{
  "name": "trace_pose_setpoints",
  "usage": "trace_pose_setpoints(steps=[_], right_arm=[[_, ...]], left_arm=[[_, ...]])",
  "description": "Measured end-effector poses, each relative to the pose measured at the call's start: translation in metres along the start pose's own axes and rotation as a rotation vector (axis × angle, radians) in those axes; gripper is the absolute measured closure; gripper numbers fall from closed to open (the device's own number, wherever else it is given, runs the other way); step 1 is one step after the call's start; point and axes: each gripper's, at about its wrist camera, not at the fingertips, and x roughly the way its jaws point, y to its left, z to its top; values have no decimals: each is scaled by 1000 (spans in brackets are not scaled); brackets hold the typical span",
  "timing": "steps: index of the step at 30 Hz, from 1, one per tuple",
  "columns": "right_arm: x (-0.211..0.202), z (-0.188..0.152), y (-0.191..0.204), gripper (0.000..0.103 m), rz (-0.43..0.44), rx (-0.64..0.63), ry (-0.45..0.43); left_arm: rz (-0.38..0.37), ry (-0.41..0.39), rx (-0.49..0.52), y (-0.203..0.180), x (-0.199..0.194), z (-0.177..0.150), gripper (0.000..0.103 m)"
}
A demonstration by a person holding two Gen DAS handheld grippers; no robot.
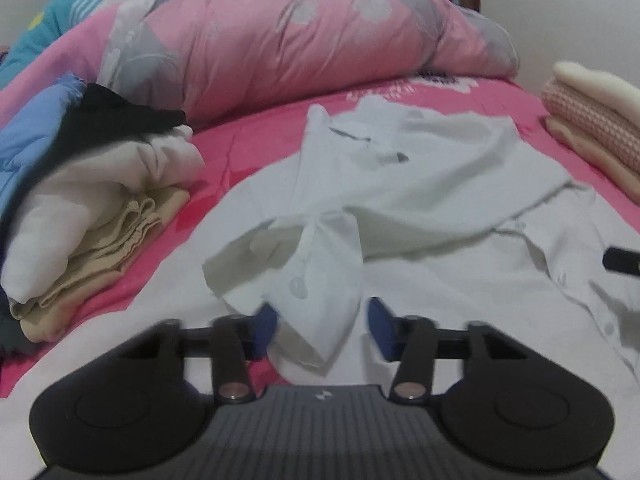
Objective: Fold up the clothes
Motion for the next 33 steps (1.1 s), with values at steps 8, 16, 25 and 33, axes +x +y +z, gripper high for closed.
trace_pose_setpoints(steps=[8, 16, 25, 33], right_arm=[[0, 0, -1, 1, 1, 2, -1], [-1, 0, -1, 1, 1, 4, -1], [0, 0, 0, 1, -4, 3, 2], [-4, 8, 8, 2, -42, -13, 36]], left_arm=[[-127, -97, -5, 19, -51, 23, 102], [-164, 63, 282, 13, -47, -4, 97], [-205, 21, 293, 12, -64, -21, 49], [-215, -99, 226, 5, -86, 19, 46]])
